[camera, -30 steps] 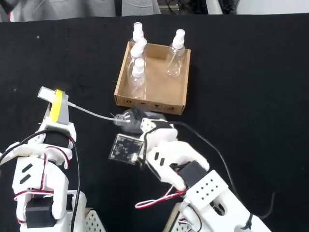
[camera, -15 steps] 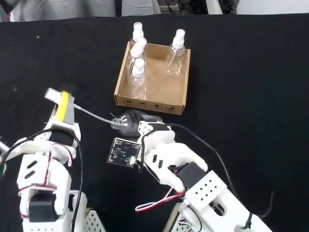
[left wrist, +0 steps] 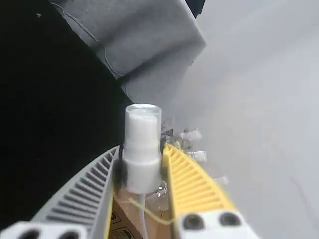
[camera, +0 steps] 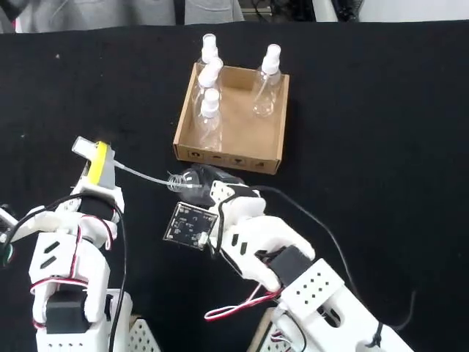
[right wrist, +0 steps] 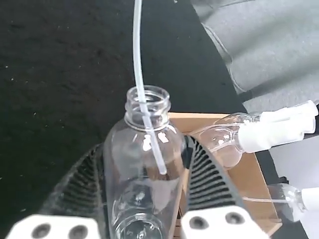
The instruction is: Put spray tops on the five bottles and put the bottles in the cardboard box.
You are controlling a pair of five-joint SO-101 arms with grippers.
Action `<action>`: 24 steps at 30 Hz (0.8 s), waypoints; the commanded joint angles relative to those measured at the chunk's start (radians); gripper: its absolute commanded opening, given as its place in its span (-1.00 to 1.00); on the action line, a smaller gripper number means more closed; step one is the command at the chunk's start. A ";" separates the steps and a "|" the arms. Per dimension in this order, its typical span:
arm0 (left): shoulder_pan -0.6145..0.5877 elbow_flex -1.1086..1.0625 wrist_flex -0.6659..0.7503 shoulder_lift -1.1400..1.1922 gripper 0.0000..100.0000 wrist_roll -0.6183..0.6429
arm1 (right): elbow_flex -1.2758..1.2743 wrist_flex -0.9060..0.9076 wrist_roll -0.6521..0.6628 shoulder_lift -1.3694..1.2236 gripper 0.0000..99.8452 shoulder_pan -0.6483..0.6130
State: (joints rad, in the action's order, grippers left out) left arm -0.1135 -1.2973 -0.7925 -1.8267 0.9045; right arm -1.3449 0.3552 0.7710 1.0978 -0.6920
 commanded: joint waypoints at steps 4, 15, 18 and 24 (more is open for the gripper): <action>0.076 0.013 0.018 -0.002 -0.94 -0.011 | -0.004 -0.038 -0.014 0.031 -0.95 -0.054; 0.188 -0.015 0.021 0.000 -0.94 -0.011 | -0.008 -0.043 -0.014 0.035 -0.96 -0.048; 0.189 -0.015 0.018 0.000 -0.94 -0.011 | -0.008 -0.043 -0.014 0.035 -0.96 -0.048; 0.193 -0.021 0.012 0.000 -0.94 -0.089 | -0.008 -0.043 -0.014 0.035 -0.96 -0.048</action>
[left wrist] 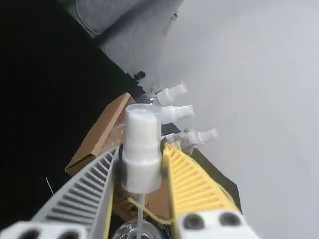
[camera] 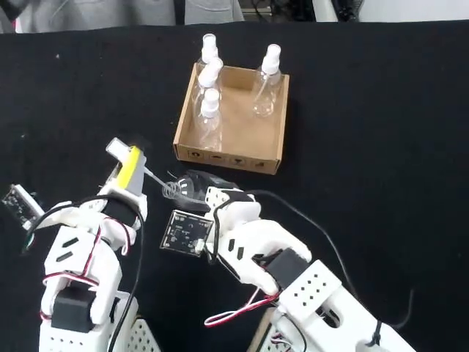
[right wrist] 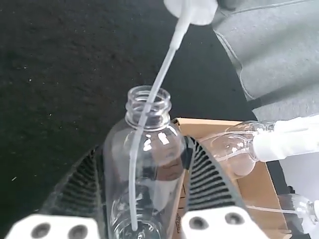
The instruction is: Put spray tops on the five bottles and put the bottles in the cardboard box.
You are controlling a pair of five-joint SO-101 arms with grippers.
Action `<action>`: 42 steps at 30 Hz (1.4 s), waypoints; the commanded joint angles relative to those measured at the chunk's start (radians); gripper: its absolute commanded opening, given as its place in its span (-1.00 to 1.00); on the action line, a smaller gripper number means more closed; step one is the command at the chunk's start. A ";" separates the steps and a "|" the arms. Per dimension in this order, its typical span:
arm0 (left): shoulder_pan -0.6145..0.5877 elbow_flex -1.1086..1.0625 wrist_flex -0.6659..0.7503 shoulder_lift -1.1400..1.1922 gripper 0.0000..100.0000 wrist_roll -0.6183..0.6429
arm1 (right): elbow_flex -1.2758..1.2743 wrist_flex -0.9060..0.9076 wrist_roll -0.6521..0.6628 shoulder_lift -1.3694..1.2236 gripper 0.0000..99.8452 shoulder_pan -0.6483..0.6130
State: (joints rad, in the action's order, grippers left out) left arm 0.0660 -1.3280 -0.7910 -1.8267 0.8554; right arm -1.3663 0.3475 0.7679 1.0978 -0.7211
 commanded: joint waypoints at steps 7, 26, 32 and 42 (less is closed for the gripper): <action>0.061 0.002 0.011 0.000 -0.94 -0.110 | 0.015 -0.040 -0.011 0.035 -0.96 0.000; 0.116 0.045 -0.143 0.000 -0.57 -0.238 | -0.002 -0.091 -0.011 0.035 -0.96 0.025; 0.119 0.122 -0.273 0.000 -0.25 -0.138 | -0.002 -0.091 -0.011 0.035 -0.96 0.025; 0.110 0.137 -0.290 0.000 -0.25 -0.124 | -0.002 -0.091 -0.011 0.035 -0.96 0.025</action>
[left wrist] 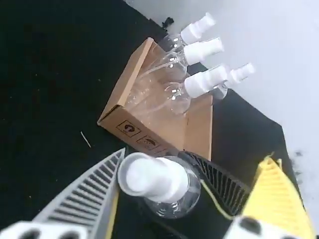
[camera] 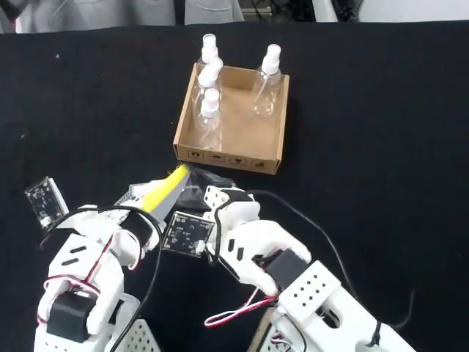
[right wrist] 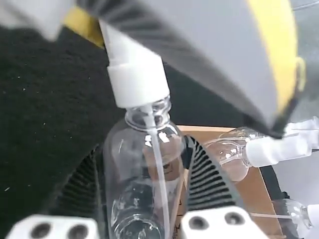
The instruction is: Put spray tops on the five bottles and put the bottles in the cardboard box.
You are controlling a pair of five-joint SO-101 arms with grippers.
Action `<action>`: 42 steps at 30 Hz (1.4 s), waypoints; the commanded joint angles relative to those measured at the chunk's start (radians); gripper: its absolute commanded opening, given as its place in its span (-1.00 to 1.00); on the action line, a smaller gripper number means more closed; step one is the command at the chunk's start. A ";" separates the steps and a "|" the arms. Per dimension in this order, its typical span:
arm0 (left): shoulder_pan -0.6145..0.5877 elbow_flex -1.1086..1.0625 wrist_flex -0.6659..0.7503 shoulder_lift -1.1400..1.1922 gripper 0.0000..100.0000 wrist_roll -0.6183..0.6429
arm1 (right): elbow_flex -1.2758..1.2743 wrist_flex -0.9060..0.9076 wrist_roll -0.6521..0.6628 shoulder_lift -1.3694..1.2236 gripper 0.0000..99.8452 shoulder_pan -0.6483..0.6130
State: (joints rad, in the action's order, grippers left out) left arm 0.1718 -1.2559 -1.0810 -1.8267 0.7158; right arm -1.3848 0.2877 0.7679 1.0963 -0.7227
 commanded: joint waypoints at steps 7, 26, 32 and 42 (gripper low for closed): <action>0.002 0.087 -0.005 0.000 -0.25 0.080 | 0.016 -0.031 -0.011 0.036 -0.96 0.026; -0.240 0.108 -0.003 0.000 -0.25 0.146 | 0.022 -0.130 -0.184 0.038 -0.95 0.097; -0.352 0.104 0.005 0.000 -0.25 0.190 | 0.038 -0.129 -0.247 0.038 -0.96 0.097; -0.360 0.071 0.006 0.000 -0.25 0.187 | 0.065 -0.130 -0.327 0.039 -0.95 0.092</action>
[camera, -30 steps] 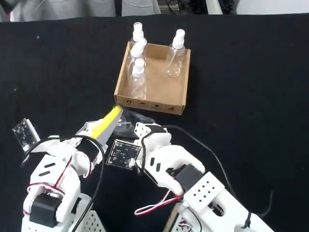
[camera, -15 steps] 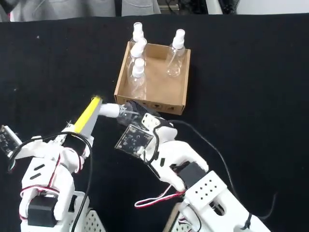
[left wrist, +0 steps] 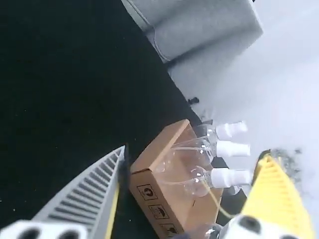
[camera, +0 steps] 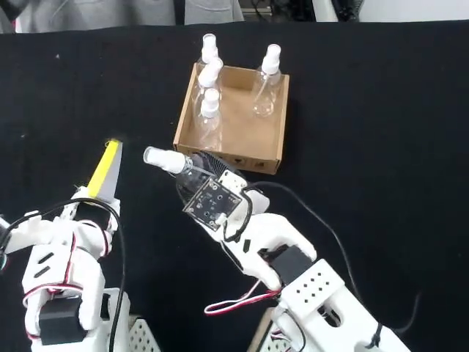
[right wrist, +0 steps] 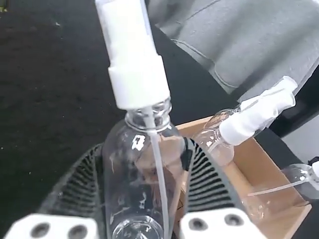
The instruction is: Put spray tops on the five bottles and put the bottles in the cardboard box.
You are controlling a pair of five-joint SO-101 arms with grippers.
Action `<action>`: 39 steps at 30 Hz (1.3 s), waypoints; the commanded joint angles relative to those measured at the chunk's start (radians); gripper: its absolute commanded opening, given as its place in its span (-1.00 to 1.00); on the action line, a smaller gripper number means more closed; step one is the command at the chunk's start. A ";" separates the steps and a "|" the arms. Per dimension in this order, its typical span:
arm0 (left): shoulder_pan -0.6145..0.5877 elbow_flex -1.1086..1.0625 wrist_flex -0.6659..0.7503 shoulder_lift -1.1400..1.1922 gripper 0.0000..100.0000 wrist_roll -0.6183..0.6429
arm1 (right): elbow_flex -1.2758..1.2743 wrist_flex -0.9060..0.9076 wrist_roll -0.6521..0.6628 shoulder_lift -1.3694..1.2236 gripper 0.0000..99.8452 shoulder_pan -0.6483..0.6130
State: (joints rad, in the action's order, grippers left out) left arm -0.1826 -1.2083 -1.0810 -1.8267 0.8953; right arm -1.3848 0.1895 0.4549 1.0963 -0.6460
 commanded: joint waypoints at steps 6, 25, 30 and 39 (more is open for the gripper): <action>-0.001 0.022 0.006 0.000 -0.25 0.006 | 0.067 -0.032 -0.014 0.039 -0.95 -0.012; 0.165 -0.107 0.173 0.000 -0.25 -0.040 | -0.008 -0.029 -0.008 0.211 -0.96 -0.068; 0.231 -0.104 0.175 0.000 -0.25 -0.043 | 0.010 -0.032 -0.006 0.137 -0.96 -0.068; 0.363 -0.116 0.173 0.000 -0.25 -0.104 | 0.048 -0.032 -0.006 0.031 -0.96 -0.061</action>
State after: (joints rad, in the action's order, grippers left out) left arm 0.1304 -1.3295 -0.9275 -1.8282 0.8263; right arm -1.4032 0.1895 0.4503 1.1485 -0.6874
